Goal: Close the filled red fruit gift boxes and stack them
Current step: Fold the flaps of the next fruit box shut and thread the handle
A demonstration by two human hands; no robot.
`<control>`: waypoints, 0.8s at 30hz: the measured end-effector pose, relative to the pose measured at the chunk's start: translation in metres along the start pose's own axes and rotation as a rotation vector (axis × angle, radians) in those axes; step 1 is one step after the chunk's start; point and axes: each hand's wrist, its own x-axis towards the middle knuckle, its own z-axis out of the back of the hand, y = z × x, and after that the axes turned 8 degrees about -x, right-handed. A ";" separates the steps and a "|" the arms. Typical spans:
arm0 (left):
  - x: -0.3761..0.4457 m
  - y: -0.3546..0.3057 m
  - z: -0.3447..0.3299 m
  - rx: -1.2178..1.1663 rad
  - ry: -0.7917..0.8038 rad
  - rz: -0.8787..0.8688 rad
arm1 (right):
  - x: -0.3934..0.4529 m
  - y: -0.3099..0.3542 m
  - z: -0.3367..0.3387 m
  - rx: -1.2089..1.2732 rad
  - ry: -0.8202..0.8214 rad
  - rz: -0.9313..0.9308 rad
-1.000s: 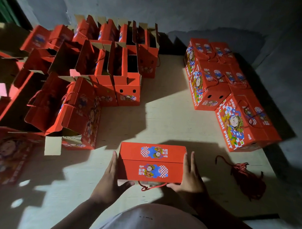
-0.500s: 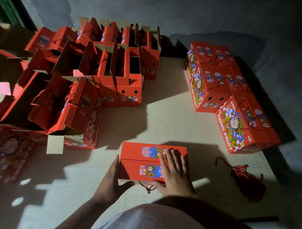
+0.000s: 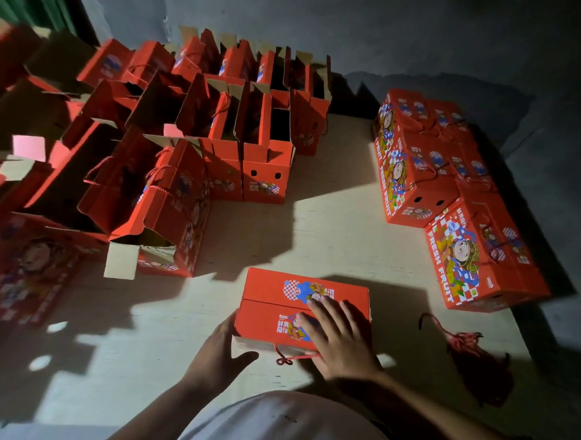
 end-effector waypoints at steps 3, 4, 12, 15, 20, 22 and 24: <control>0.000 0.001 0.000 -0.009 0.013 0.016 | 0.010 0.002 0.014 0.137 -0.158 -0.015; 0.000 0.001 0.000 -0.010 0.017 0.020 | 0.016 0.002 0.021 0.180 -0.186 -0.047; 0.003 -0.002 0.004 -0.010 0.048 0.017 | 0.118 -0.044 0.060 0.292 0.647 -0.672; 0.004 -0.004 0.007 -0.010 0.066 0.005 | 0.134 -0.068 0.063 0.524 0.710 -0.683; 0.005 -0.006 0.009 -0.017 0.064 0.006 | 0.140 -0.068 0.059 0.968 0.415 -0.704; 0.007 -0.008 0.009 -0.021 0.057 0.022 | 0.141 -0.061 0.069 1.044 0.369 -0.632; 0.008 -0.009 0.008 -0.028 0.049 0.026 | 0.141 -0.056 0.088 1.116 0.380 -0.548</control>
